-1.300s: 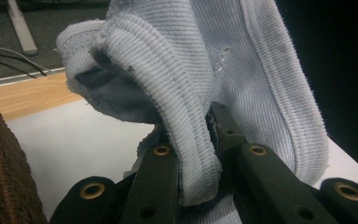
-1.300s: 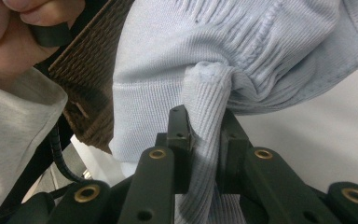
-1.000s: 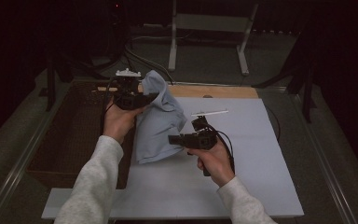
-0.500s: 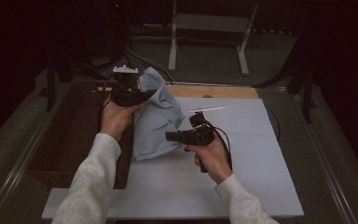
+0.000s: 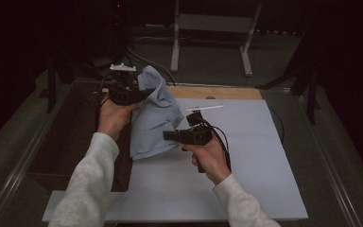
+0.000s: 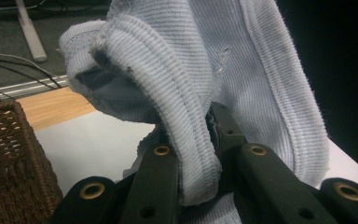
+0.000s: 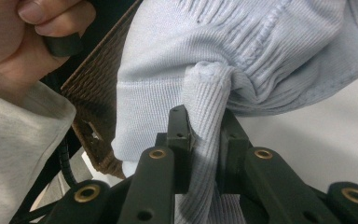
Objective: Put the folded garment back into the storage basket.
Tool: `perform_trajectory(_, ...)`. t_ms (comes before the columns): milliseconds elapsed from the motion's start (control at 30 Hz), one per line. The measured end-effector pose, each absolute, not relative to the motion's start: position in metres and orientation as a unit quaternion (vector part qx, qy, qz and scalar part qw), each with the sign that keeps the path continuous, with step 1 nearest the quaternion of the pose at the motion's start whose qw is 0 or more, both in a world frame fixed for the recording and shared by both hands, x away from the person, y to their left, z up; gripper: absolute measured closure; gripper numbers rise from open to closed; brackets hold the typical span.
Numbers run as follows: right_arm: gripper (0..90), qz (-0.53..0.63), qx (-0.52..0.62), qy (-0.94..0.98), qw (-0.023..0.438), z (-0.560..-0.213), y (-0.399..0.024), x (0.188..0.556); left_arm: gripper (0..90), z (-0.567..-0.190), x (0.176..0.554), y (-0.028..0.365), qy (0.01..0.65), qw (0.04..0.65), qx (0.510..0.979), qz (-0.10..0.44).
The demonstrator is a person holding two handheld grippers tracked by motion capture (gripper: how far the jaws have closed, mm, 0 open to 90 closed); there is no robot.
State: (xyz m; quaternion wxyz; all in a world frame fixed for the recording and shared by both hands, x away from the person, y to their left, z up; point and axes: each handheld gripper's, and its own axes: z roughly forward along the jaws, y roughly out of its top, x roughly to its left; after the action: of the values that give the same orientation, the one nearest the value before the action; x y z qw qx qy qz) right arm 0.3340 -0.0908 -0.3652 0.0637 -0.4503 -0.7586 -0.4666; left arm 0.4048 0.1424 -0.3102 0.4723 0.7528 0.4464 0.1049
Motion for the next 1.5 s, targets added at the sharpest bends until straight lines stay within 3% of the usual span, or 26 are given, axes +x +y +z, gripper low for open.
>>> perform_trajectory(1500,79.4,-0.467,-0.438,-0.765,0.073,-0.361,-0.035,0.350,82.8,-0.307,0.402,0.178,0.463,0.481,0.735,0.122)
